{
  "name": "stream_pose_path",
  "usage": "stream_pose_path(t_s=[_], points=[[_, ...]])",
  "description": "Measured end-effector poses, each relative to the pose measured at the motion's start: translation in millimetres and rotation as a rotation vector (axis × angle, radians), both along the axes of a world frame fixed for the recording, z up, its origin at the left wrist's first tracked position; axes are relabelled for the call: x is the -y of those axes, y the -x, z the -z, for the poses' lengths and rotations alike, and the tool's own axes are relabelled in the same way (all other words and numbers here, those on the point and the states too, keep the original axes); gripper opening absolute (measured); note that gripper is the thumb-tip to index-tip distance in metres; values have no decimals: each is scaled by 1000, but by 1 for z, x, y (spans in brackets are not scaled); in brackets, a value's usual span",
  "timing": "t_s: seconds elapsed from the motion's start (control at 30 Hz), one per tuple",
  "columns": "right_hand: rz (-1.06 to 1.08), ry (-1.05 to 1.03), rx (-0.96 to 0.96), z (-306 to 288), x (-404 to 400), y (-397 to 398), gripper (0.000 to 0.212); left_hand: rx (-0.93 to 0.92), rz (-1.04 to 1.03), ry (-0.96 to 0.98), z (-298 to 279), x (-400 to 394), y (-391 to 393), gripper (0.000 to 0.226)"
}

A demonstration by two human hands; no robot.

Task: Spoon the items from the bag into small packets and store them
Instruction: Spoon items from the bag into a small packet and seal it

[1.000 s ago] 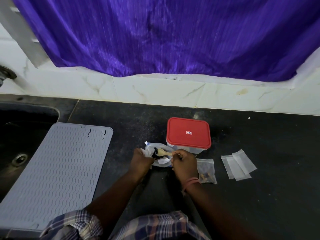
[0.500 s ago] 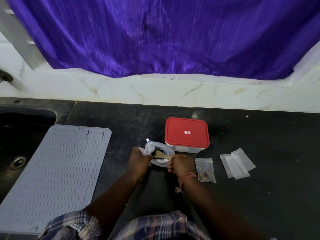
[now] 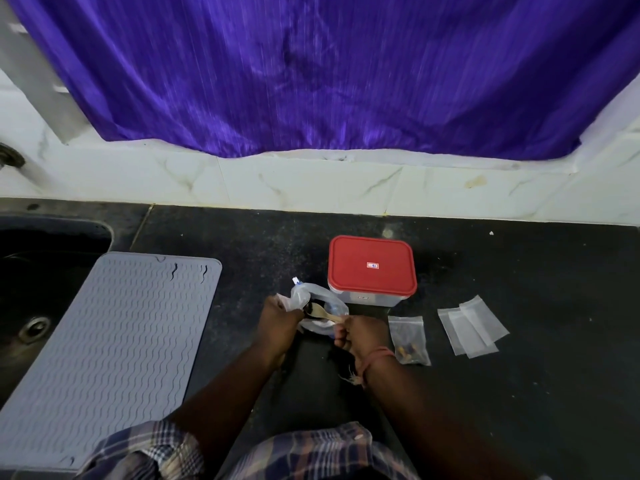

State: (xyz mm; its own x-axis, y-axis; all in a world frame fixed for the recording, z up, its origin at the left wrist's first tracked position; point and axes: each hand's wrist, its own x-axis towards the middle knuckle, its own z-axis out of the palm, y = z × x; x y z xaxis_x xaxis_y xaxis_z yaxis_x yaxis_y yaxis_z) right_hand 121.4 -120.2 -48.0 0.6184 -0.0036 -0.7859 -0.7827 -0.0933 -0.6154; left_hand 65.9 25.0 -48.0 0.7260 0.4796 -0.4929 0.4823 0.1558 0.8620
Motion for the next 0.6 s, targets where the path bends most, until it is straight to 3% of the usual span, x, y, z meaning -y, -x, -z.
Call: stream_pose_path(t_s=[0.1,0.3,0.43,0.6], points=[[-24,48,34,-1,5,5,23,11,-29,57,10,-5,0,33],[-10,19,45,-10,10,9,29,63,-55,114,-11,-1,4,5],[22,-40,66,-19,13,14,30,105,-87,295,-11,-8,8,48],[14,-63,120,-28,14,18,27,-24,-164,163,2,-12,15,41]])
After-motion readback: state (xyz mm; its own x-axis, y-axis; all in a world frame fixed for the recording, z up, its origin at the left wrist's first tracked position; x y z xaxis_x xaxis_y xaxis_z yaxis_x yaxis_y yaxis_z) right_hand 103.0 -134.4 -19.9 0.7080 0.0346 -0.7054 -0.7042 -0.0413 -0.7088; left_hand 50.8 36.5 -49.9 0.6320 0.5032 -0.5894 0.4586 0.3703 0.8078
